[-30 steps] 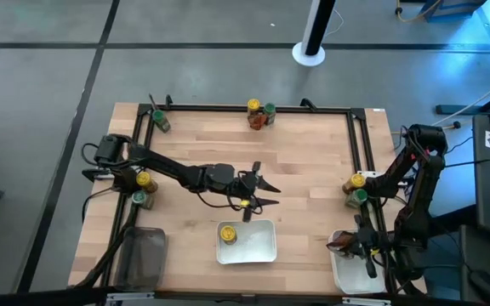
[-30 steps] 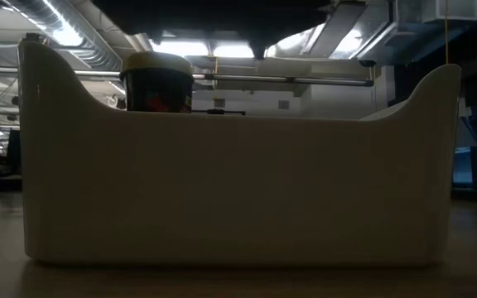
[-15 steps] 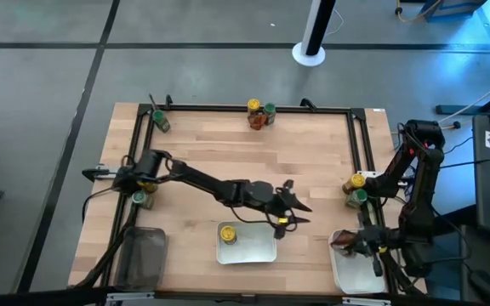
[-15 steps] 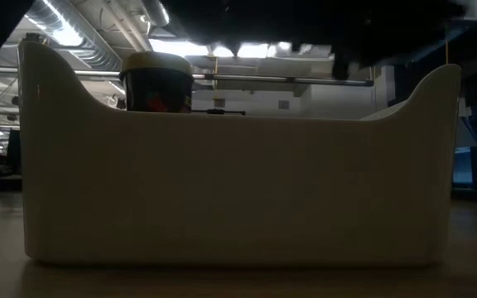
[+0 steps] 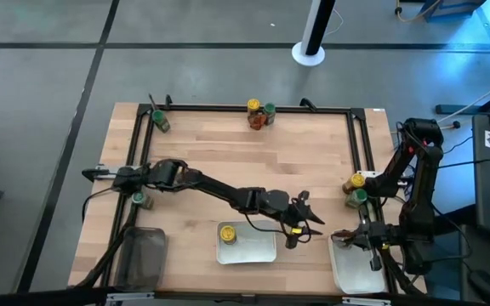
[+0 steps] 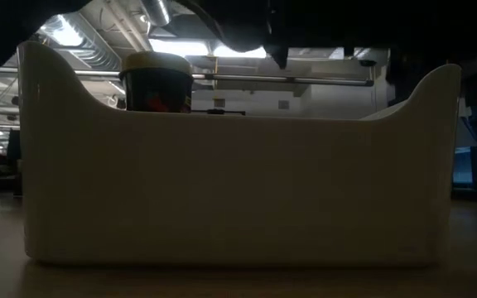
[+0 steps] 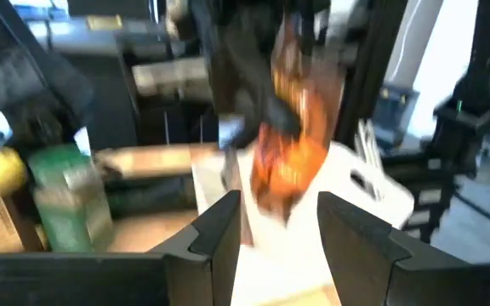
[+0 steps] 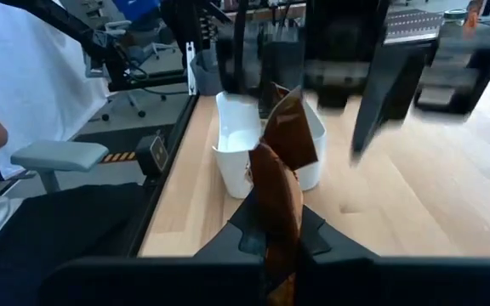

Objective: Sort spices by type
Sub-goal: Put the bottom left brown seasoning bag into the right white bin

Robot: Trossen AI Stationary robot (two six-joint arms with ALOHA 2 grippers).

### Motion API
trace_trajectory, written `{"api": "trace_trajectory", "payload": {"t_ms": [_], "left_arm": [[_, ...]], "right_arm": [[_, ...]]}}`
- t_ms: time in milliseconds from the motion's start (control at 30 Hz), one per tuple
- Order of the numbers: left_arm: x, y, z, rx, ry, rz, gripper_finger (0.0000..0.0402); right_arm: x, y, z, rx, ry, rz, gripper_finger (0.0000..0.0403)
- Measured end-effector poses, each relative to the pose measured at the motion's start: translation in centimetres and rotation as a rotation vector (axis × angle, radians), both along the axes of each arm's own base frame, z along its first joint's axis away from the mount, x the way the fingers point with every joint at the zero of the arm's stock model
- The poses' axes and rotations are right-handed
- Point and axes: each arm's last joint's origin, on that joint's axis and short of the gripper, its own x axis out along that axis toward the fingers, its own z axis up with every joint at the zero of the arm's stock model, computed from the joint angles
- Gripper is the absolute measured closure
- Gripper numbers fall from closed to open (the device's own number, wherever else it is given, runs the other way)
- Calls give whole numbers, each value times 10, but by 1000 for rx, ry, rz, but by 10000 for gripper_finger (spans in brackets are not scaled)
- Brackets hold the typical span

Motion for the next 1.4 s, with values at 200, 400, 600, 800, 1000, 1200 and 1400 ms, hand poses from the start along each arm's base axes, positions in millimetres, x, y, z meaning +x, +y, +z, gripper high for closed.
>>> {"api": "trace_trajectory", "payload": {"t_ms": [200,400,600,800,1000,1200,1400], "left_arm": [[0,0,12,-8,-43,3,260],[0,0,8,-6,-33,3,260],[0,-1,8,-5,-25,3,260],[0,-1,5,0,4,3,260],[0,-1,5,0,3,3,260],[0,-1,5,0,3,4,260],[0,-1,5,0,1,4,260]], "right_arm": [[0,0,0,9,-1,0,395],[0,1,0,15,10,7,395],[0,2,0,17,42,25,395],[-2,4,-4,109,203,83,395],[-3,3,-7,144,278,85,395],[0,0,-13,137,296,72,395],[10,-5,-23,160,375,46,395]]}}
